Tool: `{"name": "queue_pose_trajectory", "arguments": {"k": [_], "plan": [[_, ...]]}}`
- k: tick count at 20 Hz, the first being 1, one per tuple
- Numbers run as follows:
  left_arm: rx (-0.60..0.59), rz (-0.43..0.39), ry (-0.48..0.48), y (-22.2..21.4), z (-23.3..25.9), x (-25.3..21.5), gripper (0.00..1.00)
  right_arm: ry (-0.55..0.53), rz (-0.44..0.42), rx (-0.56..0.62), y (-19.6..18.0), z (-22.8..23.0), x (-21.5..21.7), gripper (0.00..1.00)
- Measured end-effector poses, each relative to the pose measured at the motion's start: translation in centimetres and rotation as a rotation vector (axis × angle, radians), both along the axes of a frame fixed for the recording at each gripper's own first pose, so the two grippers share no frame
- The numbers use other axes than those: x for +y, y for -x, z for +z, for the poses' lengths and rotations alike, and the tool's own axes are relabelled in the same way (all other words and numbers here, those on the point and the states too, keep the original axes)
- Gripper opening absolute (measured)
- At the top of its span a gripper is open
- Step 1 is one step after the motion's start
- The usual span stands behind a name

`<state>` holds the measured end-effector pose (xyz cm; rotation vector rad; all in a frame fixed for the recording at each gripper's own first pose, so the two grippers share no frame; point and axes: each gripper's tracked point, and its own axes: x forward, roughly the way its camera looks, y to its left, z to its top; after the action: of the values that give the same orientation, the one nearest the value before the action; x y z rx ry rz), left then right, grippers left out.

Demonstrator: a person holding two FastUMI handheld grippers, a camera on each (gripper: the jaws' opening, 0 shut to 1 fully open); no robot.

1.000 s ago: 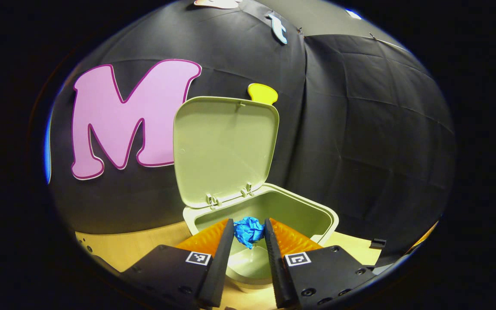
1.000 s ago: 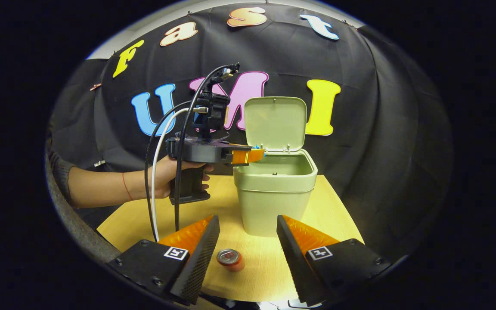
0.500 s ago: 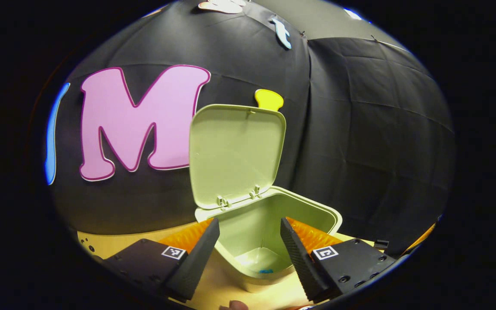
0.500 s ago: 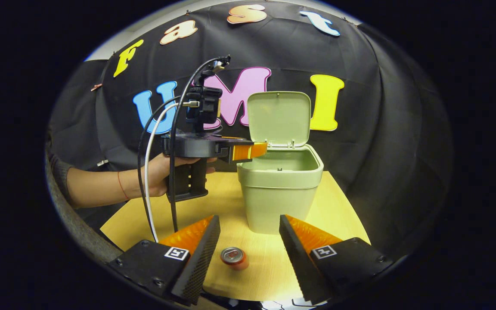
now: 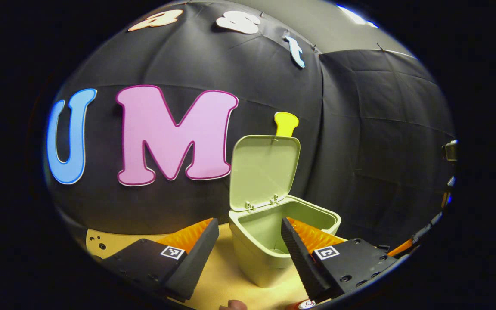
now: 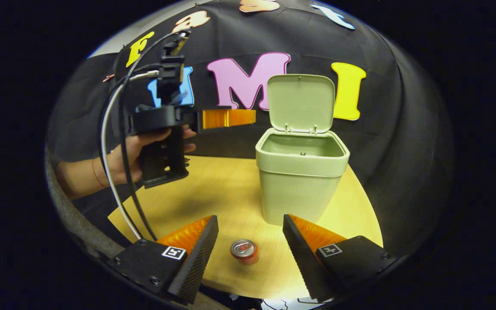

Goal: Press the lid of the desktop garbage bin to open it, pick up the crumpled paper on the desktop and throw it into the bin, then pick up the pop can on the desktop and drop it into the bin, and finally close the garbage bin lid.

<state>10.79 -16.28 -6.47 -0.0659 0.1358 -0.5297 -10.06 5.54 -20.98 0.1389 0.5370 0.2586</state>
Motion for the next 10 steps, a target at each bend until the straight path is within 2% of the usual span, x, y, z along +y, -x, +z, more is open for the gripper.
{"name": "queue_pose_trajectory", "arguments": {"k": [4,10], "plan": [[0.003,0.089,0.004,2.1,-0.1,4.6,0.94,0.003,0.059,0.063,0.1,-2.9,1.2,0.95],[0.039,0.219,0.010,5.6,-1.4,10.1,0.94,0.064,0.137,0.138,0.4,-7.2,2.0,0.95]]}}
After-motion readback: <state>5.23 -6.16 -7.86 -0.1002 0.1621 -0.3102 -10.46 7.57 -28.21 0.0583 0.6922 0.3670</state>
